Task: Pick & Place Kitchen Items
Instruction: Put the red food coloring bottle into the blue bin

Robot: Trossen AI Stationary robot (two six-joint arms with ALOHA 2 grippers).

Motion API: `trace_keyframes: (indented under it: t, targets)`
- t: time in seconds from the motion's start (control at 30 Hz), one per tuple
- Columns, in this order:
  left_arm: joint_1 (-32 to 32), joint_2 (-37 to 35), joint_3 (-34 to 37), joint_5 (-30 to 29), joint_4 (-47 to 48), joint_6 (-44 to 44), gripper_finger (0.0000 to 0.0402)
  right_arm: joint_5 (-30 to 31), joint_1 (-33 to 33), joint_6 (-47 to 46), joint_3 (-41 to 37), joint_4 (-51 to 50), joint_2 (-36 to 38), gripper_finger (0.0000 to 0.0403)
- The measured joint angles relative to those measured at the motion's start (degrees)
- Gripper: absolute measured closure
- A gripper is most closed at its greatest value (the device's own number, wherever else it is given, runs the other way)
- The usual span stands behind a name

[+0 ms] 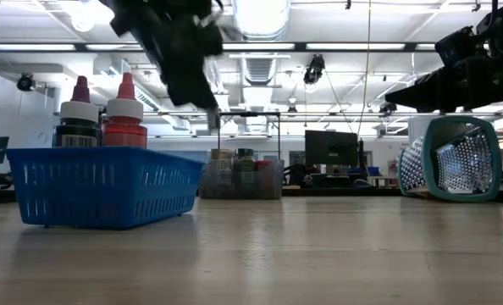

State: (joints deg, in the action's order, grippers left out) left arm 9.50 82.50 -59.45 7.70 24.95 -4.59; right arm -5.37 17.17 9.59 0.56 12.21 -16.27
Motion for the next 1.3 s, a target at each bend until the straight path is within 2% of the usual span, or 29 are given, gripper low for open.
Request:
trace_keyframes:
  t: [0.13, 0.4, 0.57, 0.67, 0.9, 1.3]
  targets:
    - [-1.6, -7.3, 0.6, 5.3, 1.9, 0.2, 0.0314, 0.0, 0.0, 1.2, 0.0, 0.0, 0.0, 0.0394]
    - [-9.7, -15.6, 1.4, 3.4, 8.2, 6.6, 0.0314, 0.0, 0.0, 0.0, 0.0, 0.0, 0.0, 0.0394]
    - [-14.8, -17.1, 4.9, 0.7, 6.9, 9.1, 0.0314, 0.0, 0.0, 1.4, 0.0, 0.0, 0.0, 0.0394]
    - [-16.1, -18.0, 9.0, 0.2, 1.6, 9.2, 0.0314, 0.0, 0.0, 0.7, 0.0, 0.0, 0.0, 0.0394]
    - [-16.6, -19.9, 17.3, 0.2, -6.4, 8.9, 0.0314, 0.0, 0.0, 1.3, 0.0, 0.0, 0.0, 0.0394]
    - [-16.9, -19.8, 22.2, 1.3, -8.3, 10.8, 0.0314, 0.0, 0.0, 1.3, 0.0, 0.0, 0.0, 0.0394]
